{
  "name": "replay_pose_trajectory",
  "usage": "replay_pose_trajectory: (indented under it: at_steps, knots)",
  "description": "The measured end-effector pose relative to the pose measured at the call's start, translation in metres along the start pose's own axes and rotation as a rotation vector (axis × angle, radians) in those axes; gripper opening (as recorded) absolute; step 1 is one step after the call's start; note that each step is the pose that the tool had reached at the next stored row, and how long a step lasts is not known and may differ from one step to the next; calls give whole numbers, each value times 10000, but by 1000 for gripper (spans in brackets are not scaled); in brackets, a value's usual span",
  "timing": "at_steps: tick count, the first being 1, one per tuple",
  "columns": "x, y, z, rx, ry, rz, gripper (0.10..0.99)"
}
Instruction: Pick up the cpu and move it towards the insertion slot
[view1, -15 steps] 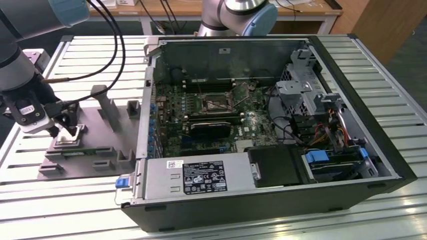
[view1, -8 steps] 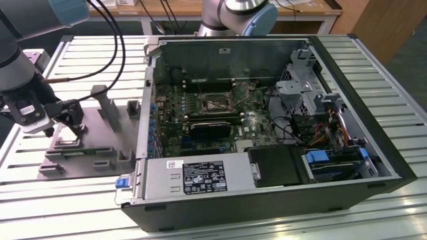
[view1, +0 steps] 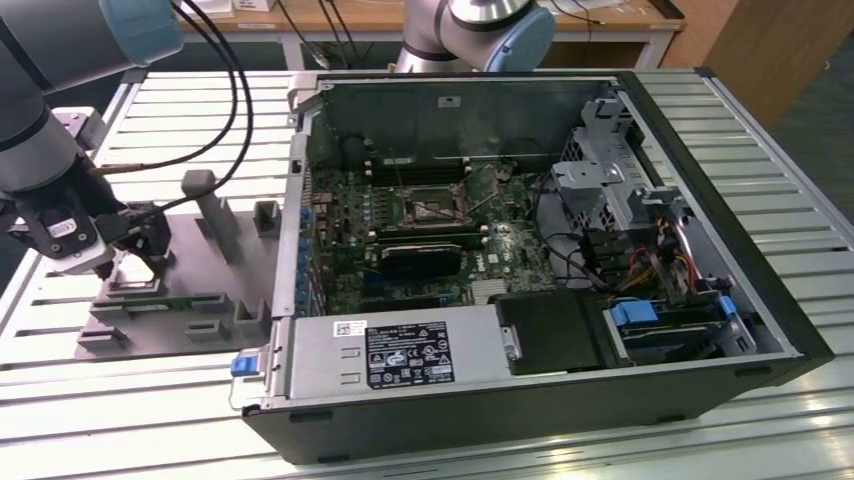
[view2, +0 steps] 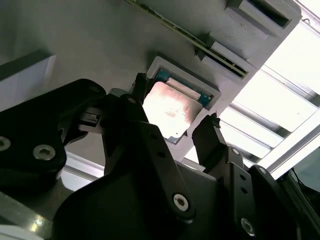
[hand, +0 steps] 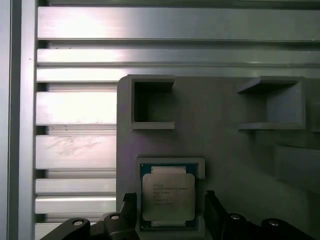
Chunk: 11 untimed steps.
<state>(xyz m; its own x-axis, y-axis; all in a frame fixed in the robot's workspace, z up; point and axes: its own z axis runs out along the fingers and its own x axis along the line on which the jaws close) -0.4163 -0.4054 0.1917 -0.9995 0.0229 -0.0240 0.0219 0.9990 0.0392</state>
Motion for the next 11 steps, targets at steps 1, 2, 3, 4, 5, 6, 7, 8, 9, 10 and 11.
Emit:
replay_pose_trajectory:
  at_steps: [1,2,3,4,5,6,7,8,9,10,11]
  knots:
    - [0,0,6,1,1,0,647]
    - [1,1,10,1,1,1,647]
    - [1,3,12,1,2,1,647]
    - [1,4,16,1,1,1,647]
    - [1,6,21,0,0,1,647]
    - [2,9,26,0,0,1,647]
    - [2,12,30,1,1,1,647]
    - [1,16,33,0,0,1,647]
    - [2,19,36,0,0,1,647]
    - [2,22,39,0,1,0,647]
    - [2,24,42,0,0,0,647]
